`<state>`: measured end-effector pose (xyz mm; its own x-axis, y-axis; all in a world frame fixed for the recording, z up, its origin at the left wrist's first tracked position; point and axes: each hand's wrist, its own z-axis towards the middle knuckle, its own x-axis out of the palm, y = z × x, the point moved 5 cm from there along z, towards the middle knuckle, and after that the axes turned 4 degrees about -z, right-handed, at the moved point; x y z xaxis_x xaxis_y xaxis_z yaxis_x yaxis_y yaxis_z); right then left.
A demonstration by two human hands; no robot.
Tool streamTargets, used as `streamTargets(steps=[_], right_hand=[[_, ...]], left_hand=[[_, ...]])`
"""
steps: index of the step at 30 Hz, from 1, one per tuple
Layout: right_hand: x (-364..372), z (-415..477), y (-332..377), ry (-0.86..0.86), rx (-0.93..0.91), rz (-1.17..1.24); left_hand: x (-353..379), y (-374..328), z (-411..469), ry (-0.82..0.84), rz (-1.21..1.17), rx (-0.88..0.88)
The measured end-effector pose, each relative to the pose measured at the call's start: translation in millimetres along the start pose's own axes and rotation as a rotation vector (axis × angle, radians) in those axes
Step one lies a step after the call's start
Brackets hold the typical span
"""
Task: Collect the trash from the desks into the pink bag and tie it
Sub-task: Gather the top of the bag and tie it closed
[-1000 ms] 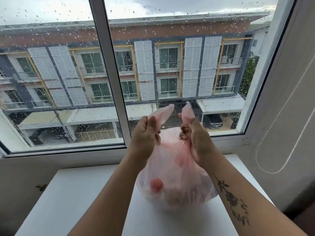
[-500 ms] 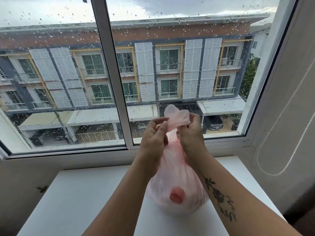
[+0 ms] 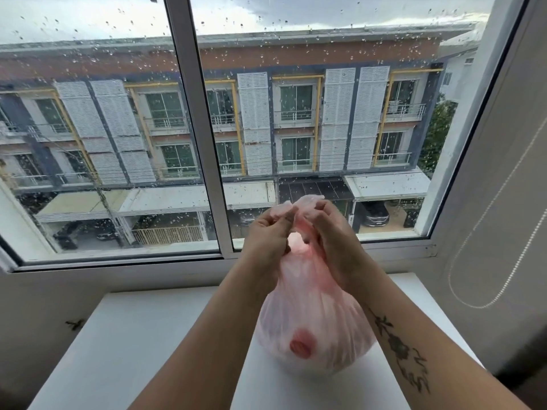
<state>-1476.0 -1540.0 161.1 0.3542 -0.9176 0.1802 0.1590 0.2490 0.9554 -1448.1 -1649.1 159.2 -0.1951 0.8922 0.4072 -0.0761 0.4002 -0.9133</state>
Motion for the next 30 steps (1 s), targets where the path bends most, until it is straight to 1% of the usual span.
streamTargets(steps=[1, 3, 5, 7, 8, 10, 11, 12, 13, 15, 17, 19, 22, 24, 26, 28, 30], right_hand=[[-1, 1, 3, -0.014, -0.006, -0.019], [-4, 3, 8, -0.127, -0.041, -0.066], [-9, 7, 9, -0.258, -0.040, -0.082], [-13, 10, 9, -0.326, -0.055, -0.120], [-16, 12, 10, -0.347, -0.086, -0.212], [-17, 16, 13, -0.350, -0.164, -0.536], [-16, 17, 13, -0.327, -0.170, -0.693], [-15, 20, 12, -0.285, -0.148, -0.801], [-13, 22, 11, -0.223, -0.117, -0.836], [-14, 26, 5, -0.084, -0.039, -0.788], [-10, 23, 3, 0.095, 0.074, -0.634], [-5, 17, 0, 0.287, 0.199, -0.482], [-1, 9, -5, 0.479, 0.322, -0.417], [0, 7, -7, 0.556, 0.347, -0.362], [-1, 7, -7, 0.596, 0.318, -0.321], [-2, 8, -5, 0.555, 0.282, -0.246], [-2, 8, -3, 0.501, 0.289, -0.172]], left_hand=[[0, 0, 0, -0.008, 0.011, 0.018], [-1, -2, 1, -0.019, 0.035, 0.072], [-1, -3, 1, -0.026, 0.030, 0.107], [2, -6, -2, -0.020, 0.010, 0.147], [3, -8, -3, -0.018, 0.005, 0.176], [2, -11, -5, -0.013, 0.064, 0.255], [1, -12, -4, -0.012, 0.117, 0.295], [-2, -12, -3, -0.018, 0.168, 0.334], [-4, -12, -2, -0.027, 0.213, 0.371], [-8, -12, 0, -0.059, 0.295, 0.430], [-11, -15, 2, -0.107, 0.358, 0.462], [-13, -16, 5, -0.127, 0.400, 0.456], [-15, -15, 9, -0.105, 0.434, 0.420], [-16, -16, 9, -0.095, 0.437, 0.420], [-17, -18, 8, -0.084, 0.437, 0.430], [-21, -18, 10, -0.087, 0.420, 0.409], [-23, -17, 13, -0.089, 0.405, 0.384]])
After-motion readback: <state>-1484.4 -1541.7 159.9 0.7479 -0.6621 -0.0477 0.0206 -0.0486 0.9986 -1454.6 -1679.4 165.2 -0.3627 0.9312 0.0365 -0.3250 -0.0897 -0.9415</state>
